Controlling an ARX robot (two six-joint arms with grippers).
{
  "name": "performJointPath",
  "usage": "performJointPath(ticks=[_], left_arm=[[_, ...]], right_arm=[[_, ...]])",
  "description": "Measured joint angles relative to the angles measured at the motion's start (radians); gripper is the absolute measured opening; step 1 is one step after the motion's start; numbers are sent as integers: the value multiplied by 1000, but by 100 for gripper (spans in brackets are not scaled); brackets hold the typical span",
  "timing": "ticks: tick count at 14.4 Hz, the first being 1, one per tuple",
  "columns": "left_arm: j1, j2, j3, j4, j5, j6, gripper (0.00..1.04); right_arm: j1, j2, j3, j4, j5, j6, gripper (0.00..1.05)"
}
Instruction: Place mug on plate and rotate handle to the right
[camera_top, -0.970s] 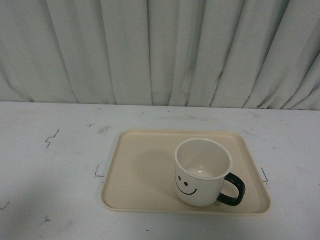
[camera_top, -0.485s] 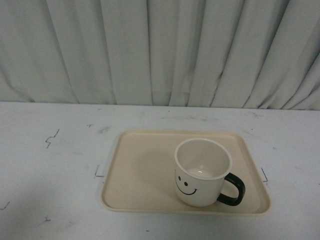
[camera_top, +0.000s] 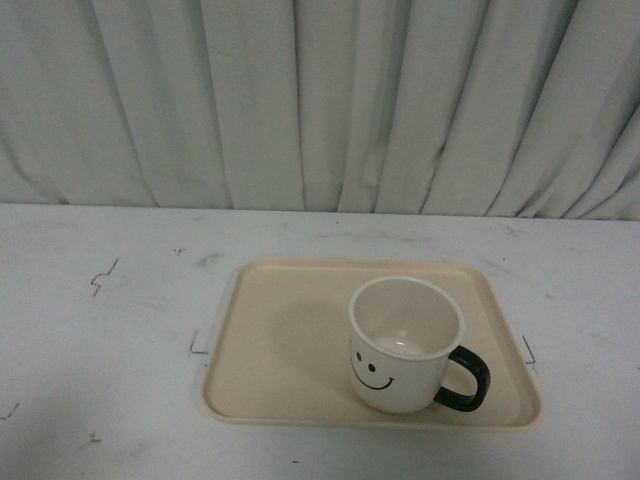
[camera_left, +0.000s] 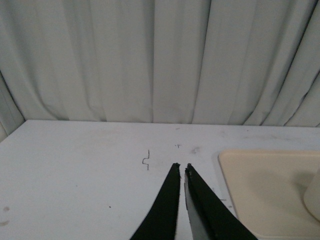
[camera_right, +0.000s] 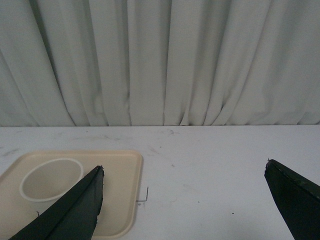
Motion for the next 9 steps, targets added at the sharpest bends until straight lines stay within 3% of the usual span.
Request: performJointPath(ticks=[3, 4, 5, 8, 9], left_arm=[[0, -1, 0, 4, 0, 0, 41], [0, -1, 0, 4, 0, 0, 55], [0, -1, 0, 4, 1, 0, 66], [0, -1, 0, 4, 0, 1, 100], [0, -1, 0, 4, 0, 1, 97]], right_arm=[[0, 0, 0, 0, 0, 0, 98], [-2, 45, 43, -142, 11, -15, 98], [-36, 249, 126, -235, -11, -51, 98], [-82, 676, 334, -138, -120, -108, 98], [-77, 803, 411, -167, -179, -91, 98]])
